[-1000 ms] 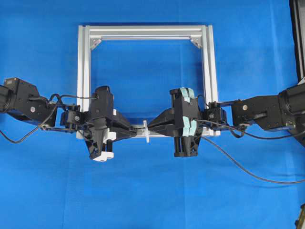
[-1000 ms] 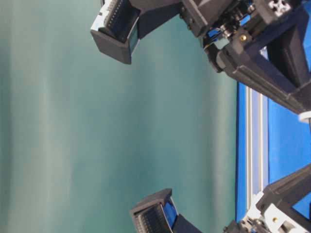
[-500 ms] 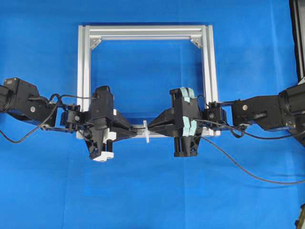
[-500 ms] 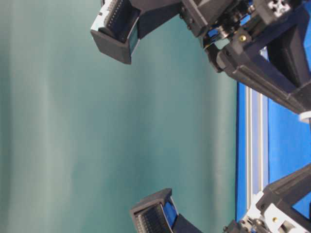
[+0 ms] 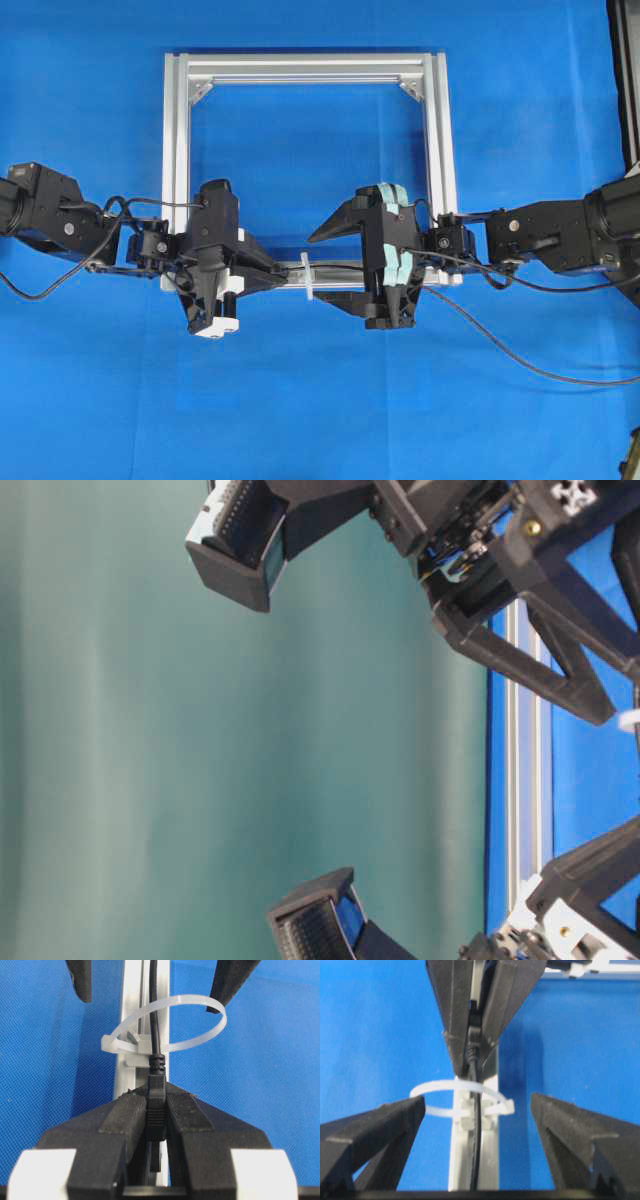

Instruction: Insert the wire through the string loop located in the center.

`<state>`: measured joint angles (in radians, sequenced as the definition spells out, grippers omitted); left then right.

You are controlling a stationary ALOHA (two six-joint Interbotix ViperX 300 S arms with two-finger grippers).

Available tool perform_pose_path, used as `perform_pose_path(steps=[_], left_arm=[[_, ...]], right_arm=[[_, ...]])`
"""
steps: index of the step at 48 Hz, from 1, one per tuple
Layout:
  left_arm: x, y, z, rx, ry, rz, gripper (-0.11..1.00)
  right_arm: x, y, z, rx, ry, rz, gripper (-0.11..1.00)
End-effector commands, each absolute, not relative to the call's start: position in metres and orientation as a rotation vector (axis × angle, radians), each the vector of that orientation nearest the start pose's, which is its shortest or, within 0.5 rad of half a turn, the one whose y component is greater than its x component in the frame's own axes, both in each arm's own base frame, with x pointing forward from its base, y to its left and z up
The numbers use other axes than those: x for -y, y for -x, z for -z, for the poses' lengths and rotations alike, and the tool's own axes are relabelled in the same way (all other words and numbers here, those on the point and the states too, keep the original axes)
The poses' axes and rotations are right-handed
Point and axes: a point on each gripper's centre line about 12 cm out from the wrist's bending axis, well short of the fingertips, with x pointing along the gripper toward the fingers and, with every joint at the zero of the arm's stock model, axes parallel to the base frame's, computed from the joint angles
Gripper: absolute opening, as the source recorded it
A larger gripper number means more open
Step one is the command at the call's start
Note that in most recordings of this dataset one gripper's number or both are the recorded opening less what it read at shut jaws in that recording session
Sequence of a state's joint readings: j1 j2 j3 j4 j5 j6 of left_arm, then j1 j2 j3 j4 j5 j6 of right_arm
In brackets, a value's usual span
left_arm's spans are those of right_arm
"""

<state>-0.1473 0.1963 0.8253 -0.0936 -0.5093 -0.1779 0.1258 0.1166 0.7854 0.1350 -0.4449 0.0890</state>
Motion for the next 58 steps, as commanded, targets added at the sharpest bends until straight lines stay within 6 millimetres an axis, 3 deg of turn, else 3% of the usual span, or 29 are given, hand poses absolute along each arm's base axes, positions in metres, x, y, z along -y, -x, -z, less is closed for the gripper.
perform_pose_path(steps=[1, 10, 29, 58], left_arm=[[0.049, -0.377, -0.106, -0.489, 0.203, 0.036, 0.04], [0.048, -0.364, -0.115, -0.479, 0.203, 0.038, 0.04], [0.040, -0.309, -0.112, -0.523, 0.206, 0.031, 0.04], [0.039, -0.223, -0.114, -0.647, 0.286, 0.038, 0.04]], right_arm=[[-0.042, -0.385, -0.138, -0.441, -0.168, -0.021, 0.90], [-0.044, -0.377, -0.144, -0.431, -0.166, -0.030, 0.91], [-0.042, -0.354, -0.155, -0.411, -0.168, -0.033, 0.91], [-0.041, -0.353, -0.157, -0.411, -0.167, -0.035, 0.90]])
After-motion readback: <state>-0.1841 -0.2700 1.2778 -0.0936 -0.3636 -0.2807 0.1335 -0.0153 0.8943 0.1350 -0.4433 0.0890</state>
